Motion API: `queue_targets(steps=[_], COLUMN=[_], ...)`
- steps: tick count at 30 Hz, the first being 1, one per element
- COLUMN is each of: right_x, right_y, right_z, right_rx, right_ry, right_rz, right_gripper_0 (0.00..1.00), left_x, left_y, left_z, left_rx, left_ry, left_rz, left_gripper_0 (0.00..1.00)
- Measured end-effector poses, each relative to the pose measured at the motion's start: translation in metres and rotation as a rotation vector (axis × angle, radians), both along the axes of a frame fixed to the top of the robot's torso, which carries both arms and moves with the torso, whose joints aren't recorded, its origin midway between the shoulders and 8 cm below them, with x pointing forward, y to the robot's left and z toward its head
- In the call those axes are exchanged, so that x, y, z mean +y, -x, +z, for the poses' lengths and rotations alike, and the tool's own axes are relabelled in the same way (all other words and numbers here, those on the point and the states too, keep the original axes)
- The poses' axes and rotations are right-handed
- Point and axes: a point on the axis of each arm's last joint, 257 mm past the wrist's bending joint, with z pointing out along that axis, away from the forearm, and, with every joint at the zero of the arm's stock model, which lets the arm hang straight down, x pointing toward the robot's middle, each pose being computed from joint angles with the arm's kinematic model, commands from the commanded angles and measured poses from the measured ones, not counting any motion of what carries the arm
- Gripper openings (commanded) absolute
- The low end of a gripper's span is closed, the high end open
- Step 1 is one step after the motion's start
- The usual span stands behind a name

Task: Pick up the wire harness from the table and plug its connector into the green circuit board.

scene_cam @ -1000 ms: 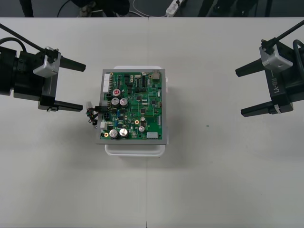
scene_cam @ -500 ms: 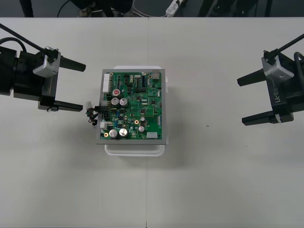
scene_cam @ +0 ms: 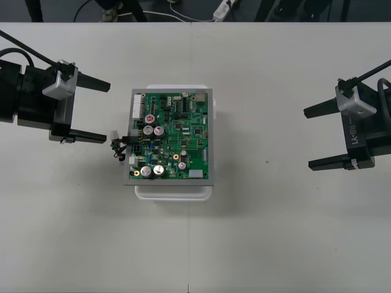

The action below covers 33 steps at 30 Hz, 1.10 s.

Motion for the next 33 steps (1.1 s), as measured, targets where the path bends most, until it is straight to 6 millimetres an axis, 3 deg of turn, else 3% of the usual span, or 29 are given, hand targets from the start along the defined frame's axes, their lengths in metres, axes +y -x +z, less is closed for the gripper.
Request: queue_targets(steps=[12, 33], right_x=[0.0, -0.001], right_y=[0.006, 0.005], right_z=[-0.012, -0.012], right_rx=[-0.002, -0.002], right_ry=[0.021, 0.021], right_rz=[-0.008, -0.01], right_gripper_0=[1.0, 1.0], left_x=[0.0, 0.0], left_y=[0.0, 0.0], left_z=[0.0, 0.0], left_rx=[0.0, 0.001], left_ry=[0.0, 0.001], left_rz=[0.0, 0.0], left_gripper_0=[1.0, 1.0])
